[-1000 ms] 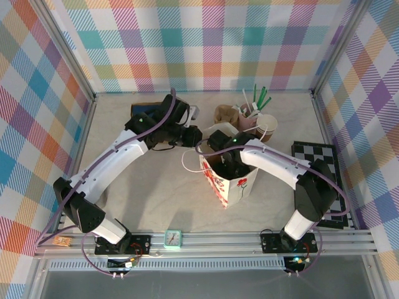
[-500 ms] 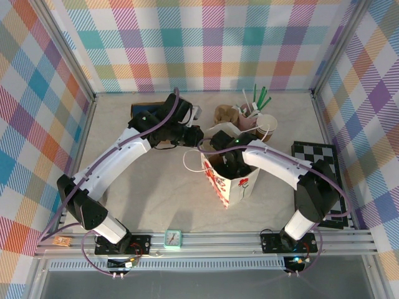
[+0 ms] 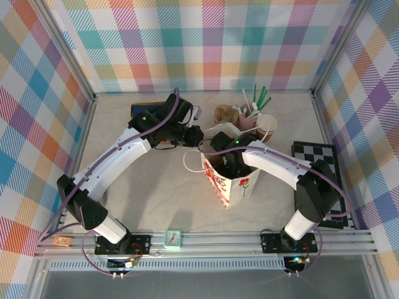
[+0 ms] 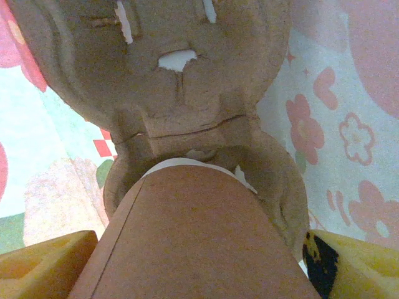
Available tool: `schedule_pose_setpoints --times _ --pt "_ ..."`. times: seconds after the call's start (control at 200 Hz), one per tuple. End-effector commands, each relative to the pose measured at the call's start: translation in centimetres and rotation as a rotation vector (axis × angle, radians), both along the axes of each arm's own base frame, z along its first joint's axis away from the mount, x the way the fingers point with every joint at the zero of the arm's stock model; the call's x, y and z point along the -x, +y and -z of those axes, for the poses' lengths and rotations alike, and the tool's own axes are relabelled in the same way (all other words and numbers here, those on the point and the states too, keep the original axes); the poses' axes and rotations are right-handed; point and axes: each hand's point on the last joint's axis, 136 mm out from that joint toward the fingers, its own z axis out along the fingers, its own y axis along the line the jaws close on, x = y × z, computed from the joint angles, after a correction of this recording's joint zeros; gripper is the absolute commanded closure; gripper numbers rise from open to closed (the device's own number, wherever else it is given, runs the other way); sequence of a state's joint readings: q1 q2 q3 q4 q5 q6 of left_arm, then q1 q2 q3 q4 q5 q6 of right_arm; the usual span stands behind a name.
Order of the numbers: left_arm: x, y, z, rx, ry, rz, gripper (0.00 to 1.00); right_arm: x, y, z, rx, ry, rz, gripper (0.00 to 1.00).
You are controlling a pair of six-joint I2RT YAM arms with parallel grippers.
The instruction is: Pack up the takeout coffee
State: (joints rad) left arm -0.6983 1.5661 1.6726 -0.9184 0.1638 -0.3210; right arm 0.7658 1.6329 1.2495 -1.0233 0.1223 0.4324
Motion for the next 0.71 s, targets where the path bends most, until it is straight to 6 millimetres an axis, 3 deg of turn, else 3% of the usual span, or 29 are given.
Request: schedule_pose_setpoints --times 0.0,0.7 --pt "0.91 -0.39 -1.09 0.004 -0.014 0.04 0.82 0.2 -0.5 -0.07 0.004 -0.002 0.0 0.72" --pt "0.64 -0.06 -0.97 -0.016 -0.023 0.027 0.83 0.68 -1.1 -0.31 0.012 -0.001 0.01 0.72"
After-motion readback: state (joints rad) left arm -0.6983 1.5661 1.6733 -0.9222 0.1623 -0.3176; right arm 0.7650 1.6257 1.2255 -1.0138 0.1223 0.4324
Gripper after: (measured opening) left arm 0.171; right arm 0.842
